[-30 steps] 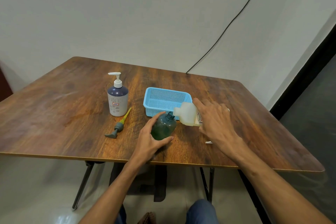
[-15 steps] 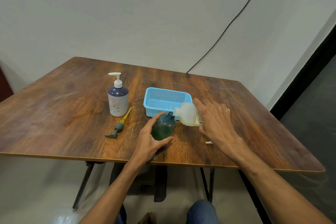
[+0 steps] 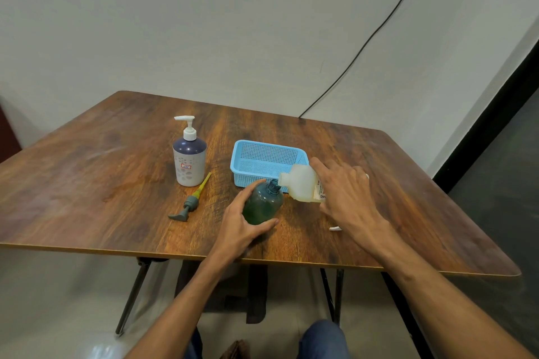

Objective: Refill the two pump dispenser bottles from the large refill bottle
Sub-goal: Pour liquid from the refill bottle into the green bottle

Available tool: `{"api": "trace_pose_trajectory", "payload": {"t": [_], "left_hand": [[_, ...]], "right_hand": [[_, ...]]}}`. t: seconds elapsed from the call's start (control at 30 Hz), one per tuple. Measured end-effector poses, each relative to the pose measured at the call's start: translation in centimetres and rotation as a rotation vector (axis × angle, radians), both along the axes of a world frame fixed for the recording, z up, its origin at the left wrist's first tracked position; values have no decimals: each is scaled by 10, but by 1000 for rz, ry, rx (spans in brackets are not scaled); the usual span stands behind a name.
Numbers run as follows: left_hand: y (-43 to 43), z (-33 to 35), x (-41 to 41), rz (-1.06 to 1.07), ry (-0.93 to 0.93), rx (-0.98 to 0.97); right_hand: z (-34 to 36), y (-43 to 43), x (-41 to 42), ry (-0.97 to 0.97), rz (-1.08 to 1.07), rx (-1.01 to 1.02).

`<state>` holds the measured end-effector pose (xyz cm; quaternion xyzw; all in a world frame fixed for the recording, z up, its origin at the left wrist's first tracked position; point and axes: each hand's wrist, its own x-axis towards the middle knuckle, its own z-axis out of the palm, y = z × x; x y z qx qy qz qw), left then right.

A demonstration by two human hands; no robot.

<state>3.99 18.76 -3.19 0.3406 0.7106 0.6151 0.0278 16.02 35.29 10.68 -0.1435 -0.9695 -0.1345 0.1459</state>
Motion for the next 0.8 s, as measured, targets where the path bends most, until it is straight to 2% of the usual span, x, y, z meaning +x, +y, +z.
{"api": "trace_pose_trajectory", "payload": {"t": [0.8], "left_hand": [[-1, 0, 0, 1, -12, -4]], "right_hand": [[3, -2, 0, -10, -6, -26]]}}
